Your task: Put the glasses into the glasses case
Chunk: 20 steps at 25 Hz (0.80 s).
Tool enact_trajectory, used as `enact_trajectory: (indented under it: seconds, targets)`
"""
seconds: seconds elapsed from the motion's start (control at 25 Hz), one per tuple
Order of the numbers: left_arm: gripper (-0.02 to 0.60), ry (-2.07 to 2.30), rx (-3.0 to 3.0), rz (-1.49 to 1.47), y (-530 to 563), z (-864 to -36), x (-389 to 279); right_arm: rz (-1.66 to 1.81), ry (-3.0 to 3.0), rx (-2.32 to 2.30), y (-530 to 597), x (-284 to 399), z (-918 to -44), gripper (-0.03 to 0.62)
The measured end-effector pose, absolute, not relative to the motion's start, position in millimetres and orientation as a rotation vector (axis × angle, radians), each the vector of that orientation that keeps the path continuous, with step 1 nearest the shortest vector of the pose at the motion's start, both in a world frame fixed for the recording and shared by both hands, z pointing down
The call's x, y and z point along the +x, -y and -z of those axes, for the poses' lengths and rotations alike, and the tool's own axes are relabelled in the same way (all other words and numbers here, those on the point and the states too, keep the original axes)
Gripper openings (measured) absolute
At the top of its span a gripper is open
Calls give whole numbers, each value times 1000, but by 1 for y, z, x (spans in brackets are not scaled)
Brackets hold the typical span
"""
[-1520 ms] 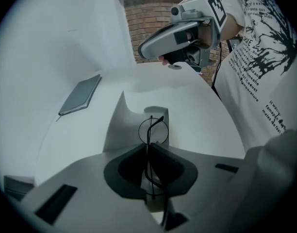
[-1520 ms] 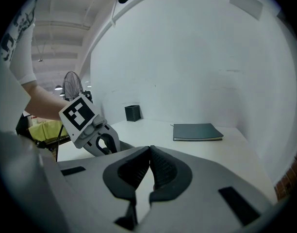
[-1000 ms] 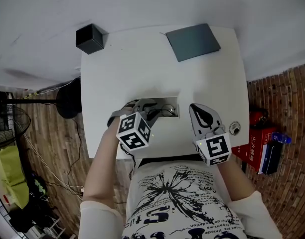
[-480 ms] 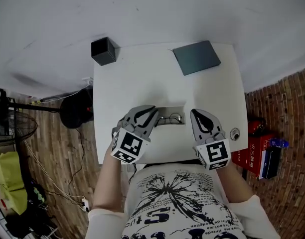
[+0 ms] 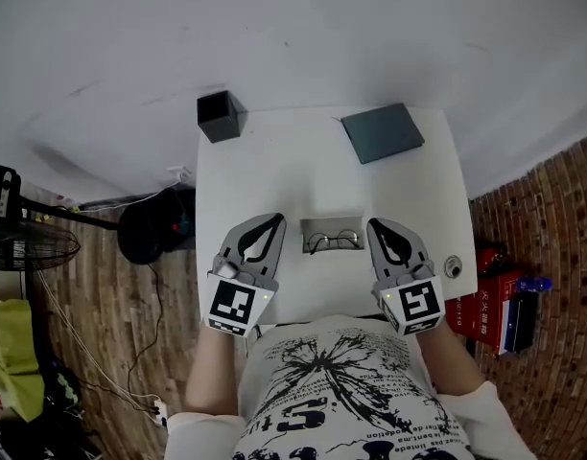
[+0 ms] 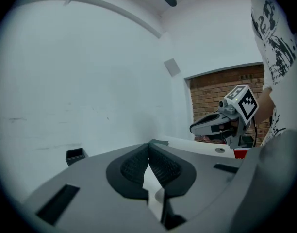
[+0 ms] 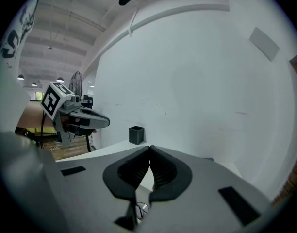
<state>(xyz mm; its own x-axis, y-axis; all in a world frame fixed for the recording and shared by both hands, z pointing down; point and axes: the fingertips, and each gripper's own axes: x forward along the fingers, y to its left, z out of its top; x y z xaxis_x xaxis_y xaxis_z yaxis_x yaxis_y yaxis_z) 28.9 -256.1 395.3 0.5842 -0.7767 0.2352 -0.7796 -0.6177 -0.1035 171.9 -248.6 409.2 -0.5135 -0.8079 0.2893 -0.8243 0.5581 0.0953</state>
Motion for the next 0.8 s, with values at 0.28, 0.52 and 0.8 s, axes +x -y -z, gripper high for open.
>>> enact_trajectory:
  seconds: [0.28,0.52,0.8]
  targets:
    - [14,1488,2742,-298,236,-380,-6,-7,2569,1351,235,152,-389,14]
    - [14,1507,2724,-315,228,-378,-20,7,2577,1392,228,150,-385,12]
    - [14,1527,2747,-253,233,-363,-22,54,2558,1464,233,157,-376,12]
